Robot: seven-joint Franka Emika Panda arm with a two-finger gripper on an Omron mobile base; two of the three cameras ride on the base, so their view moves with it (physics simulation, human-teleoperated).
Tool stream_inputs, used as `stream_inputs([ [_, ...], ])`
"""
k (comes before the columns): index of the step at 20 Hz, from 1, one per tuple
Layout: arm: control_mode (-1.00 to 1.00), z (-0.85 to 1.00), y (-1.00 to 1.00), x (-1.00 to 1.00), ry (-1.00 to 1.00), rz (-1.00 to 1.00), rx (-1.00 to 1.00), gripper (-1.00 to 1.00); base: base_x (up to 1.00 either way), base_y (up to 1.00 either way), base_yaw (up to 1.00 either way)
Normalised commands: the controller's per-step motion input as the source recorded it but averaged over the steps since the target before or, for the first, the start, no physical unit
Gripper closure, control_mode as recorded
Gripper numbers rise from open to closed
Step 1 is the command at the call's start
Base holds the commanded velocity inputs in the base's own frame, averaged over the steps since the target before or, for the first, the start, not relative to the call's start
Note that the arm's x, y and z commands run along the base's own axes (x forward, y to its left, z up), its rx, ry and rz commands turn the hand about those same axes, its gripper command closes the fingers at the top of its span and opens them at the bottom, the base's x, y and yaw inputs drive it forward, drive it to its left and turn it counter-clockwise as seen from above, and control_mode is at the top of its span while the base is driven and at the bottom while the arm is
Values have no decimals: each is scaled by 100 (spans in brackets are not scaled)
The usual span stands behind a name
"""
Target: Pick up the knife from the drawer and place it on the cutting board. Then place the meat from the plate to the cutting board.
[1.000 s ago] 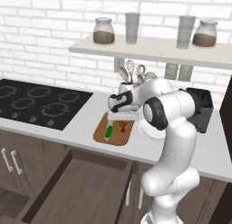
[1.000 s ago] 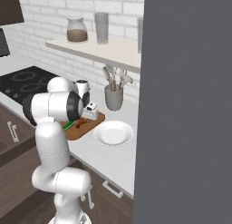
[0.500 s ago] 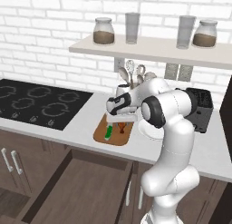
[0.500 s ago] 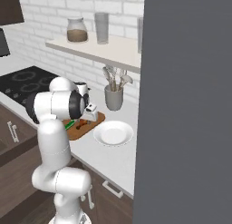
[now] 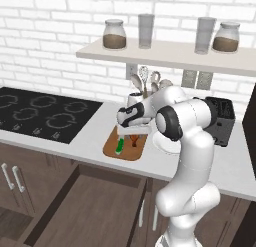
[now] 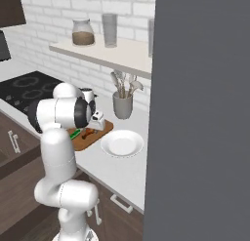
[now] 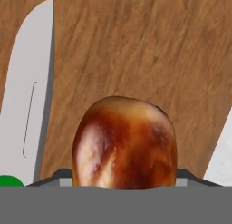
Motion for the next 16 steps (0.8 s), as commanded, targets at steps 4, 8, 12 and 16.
stream_inputs([
  [4, -100, 5, 0, 0, 0, 0, 0, -100, 0, 0, 0],
  [8, -100, 28, 0, -7, -4, -1, 0, -100, 0, 0, 0],
  [12, -100, 43, 0, -18, -5, -2, 0, -100, 0, 0, 0],
  [16, -100, 47, 0, -39, -4, -5, 0, -100, 0, 0, 0],
])
